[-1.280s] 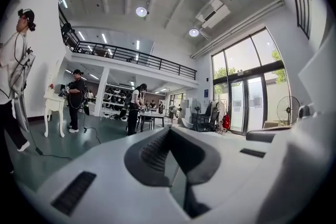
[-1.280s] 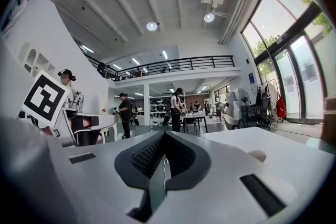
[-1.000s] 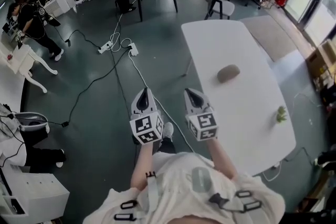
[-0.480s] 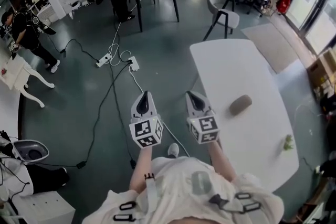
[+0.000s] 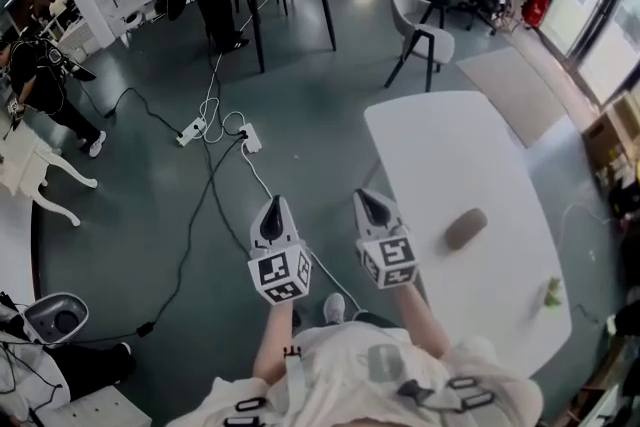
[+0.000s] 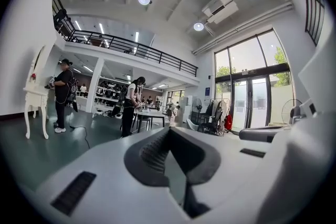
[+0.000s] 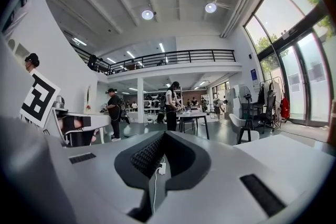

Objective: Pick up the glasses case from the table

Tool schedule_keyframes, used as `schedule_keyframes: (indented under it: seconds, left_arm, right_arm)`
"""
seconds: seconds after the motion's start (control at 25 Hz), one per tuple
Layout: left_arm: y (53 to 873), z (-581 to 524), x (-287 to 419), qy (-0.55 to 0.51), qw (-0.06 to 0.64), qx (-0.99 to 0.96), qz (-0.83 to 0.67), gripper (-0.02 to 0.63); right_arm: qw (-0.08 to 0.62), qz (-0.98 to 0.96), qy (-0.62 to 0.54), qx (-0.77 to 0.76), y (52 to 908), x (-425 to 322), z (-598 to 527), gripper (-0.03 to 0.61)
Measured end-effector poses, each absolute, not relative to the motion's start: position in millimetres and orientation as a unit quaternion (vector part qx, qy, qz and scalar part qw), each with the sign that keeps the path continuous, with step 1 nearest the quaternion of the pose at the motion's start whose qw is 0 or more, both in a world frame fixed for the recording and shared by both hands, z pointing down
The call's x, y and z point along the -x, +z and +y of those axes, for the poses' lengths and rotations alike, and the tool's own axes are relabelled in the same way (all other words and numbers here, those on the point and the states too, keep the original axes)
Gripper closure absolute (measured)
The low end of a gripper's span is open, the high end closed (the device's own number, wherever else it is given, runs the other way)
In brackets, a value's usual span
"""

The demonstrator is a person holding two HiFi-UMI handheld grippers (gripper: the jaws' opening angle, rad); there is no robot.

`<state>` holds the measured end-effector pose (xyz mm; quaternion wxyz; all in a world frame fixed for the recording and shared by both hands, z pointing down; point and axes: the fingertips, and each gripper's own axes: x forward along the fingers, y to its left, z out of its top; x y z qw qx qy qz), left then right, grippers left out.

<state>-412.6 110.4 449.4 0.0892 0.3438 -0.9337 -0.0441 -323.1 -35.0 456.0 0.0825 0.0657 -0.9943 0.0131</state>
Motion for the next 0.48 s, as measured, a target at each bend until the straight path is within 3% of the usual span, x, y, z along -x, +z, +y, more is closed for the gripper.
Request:
schedule_keyframes:
  seconds: [0.48]
  left_arm:
    - [445.7, 89.2, 390.8, -0.049, 0.098, -0.335, -0.936, 0.611]
  right_arm:
    - [0.079, -0.995, 0.025, -0.053, 445.3, 307.5, -49.9, 0.578]
